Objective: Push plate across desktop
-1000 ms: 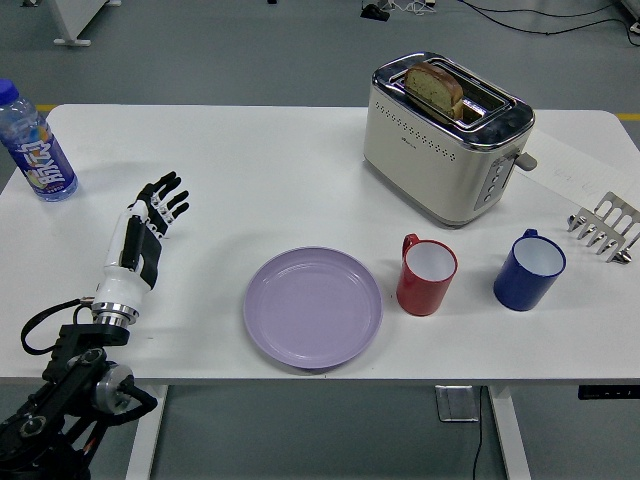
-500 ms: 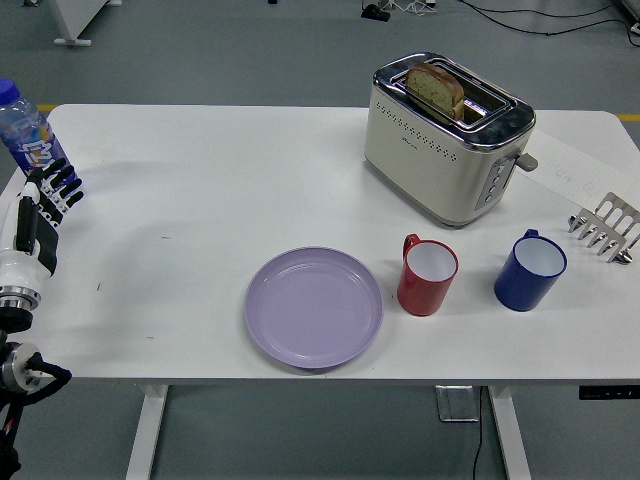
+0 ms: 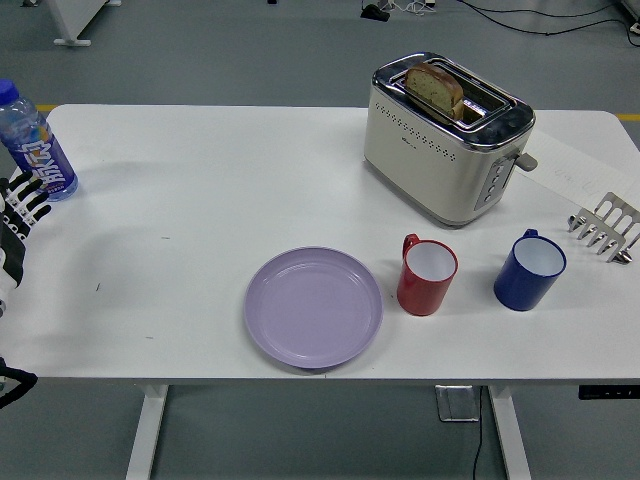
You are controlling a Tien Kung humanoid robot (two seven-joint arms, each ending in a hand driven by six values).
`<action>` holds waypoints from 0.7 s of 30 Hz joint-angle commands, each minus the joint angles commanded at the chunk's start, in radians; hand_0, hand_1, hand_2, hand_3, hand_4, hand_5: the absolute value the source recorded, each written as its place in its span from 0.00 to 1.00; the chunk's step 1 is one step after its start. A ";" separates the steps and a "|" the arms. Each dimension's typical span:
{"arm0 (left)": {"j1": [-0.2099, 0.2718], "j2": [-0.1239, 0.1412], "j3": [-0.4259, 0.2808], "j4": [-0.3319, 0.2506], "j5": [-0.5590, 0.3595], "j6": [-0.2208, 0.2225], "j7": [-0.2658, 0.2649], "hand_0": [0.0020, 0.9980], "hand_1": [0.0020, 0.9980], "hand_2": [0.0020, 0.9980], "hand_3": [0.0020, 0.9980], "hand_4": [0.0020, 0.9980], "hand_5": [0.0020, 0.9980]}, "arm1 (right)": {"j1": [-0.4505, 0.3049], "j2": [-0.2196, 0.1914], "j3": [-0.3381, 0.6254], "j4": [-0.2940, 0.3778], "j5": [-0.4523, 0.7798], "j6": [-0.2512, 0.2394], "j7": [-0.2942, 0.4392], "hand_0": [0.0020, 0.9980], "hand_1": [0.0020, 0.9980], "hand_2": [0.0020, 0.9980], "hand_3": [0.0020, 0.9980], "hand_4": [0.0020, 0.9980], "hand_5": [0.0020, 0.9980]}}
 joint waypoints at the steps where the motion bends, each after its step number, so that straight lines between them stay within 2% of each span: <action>1: 0.000 0.001 -0.001 0.000 -0.001 -0.002 0.002 0.79 0.82 0.83 0.78 0.54 1.00 | 0.000 0.000 0.001 0.000 -0.001 0.000 0.000 0.66 0.64 0.71 0.67 0.25 0.28; 9: 0.003 0.002 -0.021 -0.004 -0.004 -0.007 0.008 0.79 0.82 0.83 0.78 0.54 1.00 | 0.001 0.000 0.001 0.000 0.000 -0.001 0.001 0.66 0.64 0.71 0.67 0.25 0.28; 15: 0.006 0.012 -0.010 -0.010 0.012 -0.043 0.016 0.79 0.82 0.83 0.78 0.54 1.00 | 0.004 0.000 0.010 0.000 -0.010 -0.001 -0.001 0.66 0.64 0.71 0.67 0.25 0.28; 21: 0.007 0.016 -0.012 -0.014 0.015 -0.049 0.019 0.79 0.82 0.83 0.78 0.54 1.00 | 0.004 -0.001 0.015 0.000 -0.013 -0.001 -0.003 0.66 0.64 0.71 0.67 0.25 0.28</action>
